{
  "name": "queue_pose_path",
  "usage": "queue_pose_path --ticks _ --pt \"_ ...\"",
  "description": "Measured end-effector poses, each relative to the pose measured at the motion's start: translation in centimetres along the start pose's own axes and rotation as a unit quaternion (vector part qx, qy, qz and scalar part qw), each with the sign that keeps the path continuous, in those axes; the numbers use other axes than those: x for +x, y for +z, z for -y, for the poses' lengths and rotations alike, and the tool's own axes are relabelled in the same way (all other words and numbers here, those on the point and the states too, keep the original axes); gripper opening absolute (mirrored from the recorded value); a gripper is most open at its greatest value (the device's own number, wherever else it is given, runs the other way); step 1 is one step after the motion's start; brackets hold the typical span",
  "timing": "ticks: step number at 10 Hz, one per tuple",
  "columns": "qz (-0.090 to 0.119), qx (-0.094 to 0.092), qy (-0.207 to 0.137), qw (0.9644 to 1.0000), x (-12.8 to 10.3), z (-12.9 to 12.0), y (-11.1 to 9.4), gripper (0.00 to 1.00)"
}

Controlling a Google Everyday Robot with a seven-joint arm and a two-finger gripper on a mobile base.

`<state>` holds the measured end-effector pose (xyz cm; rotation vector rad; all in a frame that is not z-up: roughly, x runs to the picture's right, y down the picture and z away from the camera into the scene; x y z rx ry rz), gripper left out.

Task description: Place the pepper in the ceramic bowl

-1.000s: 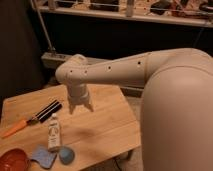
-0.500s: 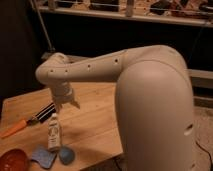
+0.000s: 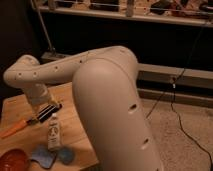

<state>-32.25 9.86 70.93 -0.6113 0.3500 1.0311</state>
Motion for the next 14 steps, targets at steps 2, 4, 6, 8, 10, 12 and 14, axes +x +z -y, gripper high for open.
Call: queue_pose_path --ticks 2,4,6,8,10,12,14 --pt "-0.008 0.0 -0.03 0.9995 -1.3 -3.7 1.0 0.65" --pt "-0.019 -0.006 -0.032 0.9993 -2.4 -6.7 1.8 0.65" --pt "-0.024 -0.011 0.013 0.9996 -3.7 -9.3 2.6 0.65" --pt "-0.023 -0.012 0.051 0.9983 -4.4 -10.3 3.0 0.65" --pt "-0.022 -0.013 0.056 0.9981 -4.5 -10.4 3.0 0.65" --pt "-0.022 -0.012 0.056 0.9981 -4.5 -10.4 3.0 0.65" --pt "-0.021 -0.017 0.074 0.9969 -4.6 -10.3 3.2 0.65"
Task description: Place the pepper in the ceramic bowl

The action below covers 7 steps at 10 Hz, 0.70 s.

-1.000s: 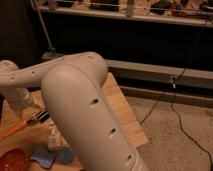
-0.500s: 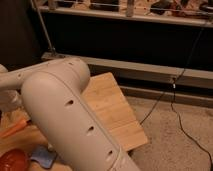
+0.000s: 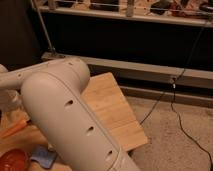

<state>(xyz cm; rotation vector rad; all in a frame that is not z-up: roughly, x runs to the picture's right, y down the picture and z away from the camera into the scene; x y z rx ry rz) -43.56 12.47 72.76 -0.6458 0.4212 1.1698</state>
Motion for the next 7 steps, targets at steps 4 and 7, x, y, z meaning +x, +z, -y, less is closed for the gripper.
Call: queue_pose_path --ticks 4,7 --pt "-0.002 -0.034 0.097 0.9947 -0.3 -4.7 3.7 0.65" --pt "-0.004 -0.036 0.105 0.9938 -1.2 -7.6 5.8 0.65"
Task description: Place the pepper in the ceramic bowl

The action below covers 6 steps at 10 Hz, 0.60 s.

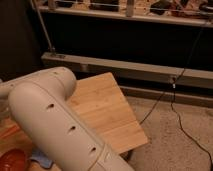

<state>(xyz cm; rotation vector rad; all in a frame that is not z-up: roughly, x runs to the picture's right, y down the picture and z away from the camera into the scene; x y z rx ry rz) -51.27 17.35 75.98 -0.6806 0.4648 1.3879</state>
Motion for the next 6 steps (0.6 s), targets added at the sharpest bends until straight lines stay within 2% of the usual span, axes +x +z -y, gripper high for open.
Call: queue_pose_path --ticks 2,6 --pt "-0.012 0.013 0.006 0.9998 -0.1 -0.6 1.0 0.65" --pt "-0.042 0.021 0.04 0.9981 0.1 -1.0 3.2 0.65"
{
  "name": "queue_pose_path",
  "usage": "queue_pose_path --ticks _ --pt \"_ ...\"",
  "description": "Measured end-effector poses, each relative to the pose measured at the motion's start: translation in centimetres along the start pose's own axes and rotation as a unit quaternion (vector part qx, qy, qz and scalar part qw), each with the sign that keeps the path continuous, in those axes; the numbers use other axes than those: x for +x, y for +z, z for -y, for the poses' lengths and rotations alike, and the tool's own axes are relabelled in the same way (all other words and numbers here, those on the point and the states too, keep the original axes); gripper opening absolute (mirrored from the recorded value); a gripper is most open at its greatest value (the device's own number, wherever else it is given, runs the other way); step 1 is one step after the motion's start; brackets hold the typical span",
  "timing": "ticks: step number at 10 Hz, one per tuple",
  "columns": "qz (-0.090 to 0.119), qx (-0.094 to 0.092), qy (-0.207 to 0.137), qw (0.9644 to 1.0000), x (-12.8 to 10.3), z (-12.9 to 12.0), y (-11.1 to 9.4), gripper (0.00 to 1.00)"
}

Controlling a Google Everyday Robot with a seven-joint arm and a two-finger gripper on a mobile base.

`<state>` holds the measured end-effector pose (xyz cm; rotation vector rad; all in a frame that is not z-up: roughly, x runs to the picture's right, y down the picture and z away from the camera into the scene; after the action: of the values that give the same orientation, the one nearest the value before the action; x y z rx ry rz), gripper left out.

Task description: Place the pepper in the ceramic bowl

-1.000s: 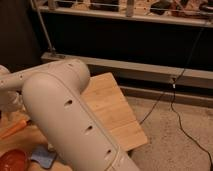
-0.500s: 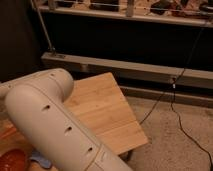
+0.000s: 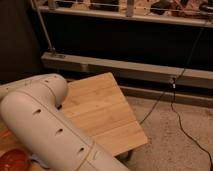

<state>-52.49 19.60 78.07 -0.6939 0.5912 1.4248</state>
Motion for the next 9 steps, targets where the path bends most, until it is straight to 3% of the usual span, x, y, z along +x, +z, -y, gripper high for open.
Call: queue_pose_path --ticks 6,9 --pt "-0.024 -0.005 0.021 0.9995 -0.8 -0.7 2.9 0.65" --pt "-0.028 -0.001 0.019 0.9994 -1.1 -0.6 3.8 0.42"
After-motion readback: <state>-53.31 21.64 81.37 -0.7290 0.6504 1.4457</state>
